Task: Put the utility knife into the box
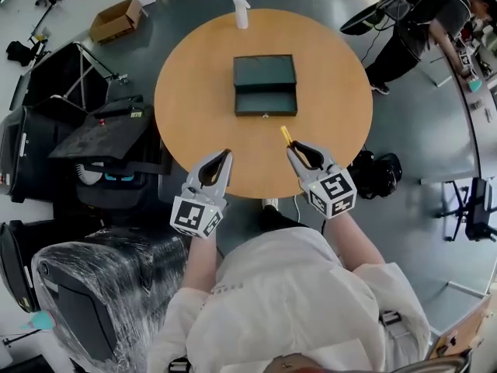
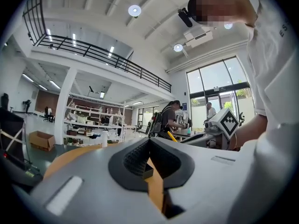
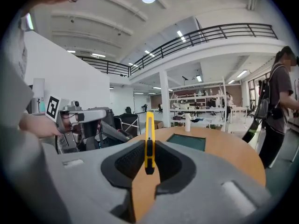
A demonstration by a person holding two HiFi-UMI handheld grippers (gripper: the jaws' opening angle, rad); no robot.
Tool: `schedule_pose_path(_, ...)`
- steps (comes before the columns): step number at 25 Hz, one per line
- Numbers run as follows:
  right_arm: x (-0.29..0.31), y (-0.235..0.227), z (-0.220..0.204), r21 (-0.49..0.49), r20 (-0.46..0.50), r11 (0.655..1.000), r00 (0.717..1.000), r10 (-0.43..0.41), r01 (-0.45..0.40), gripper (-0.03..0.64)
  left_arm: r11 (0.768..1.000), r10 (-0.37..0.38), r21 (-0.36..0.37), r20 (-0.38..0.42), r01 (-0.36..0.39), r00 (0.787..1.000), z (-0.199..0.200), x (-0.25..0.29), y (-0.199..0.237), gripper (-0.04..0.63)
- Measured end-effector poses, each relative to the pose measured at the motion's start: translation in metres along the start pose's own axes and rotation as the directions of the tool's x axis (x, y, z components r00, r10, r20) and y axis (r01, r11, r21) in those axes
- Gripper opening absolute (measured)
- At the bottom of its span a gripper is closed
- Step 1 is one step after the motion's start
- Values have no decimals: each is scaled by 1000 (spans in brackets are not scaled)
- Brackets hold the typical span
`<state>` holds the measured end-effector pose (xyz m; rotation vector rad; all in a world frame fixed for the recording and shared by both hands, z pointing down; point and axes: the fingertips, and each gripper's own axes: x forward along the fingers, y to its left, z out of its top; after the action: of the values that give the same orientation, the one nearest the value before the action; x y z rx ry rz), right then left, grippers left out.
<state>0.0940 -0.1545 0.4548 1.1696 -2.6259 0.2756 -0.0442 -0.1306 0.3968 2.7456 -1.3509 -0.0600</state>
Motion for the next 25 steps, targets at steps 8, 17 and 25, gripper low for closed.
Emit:
schedule_pose_path(8, 52, -64, 0, 15, -55, 999, 998, 40, -40, 57, 999, 37, -35, -38, -38, 999, -14, 68, 35, 17)
schedule_pose_path(17, 116, -97, -24, 23, -176, 997, 982, 74, -71, 57, 999, 5, -45, -91, -9, 996, -28, 119, 64, 17)
schedule_pose_path(25, 187, -108, -56, -48, -331, 992, 939, 96, -118, 57, 995, -13, -104, -132, -1, 991, -51, 137, 102, 17)
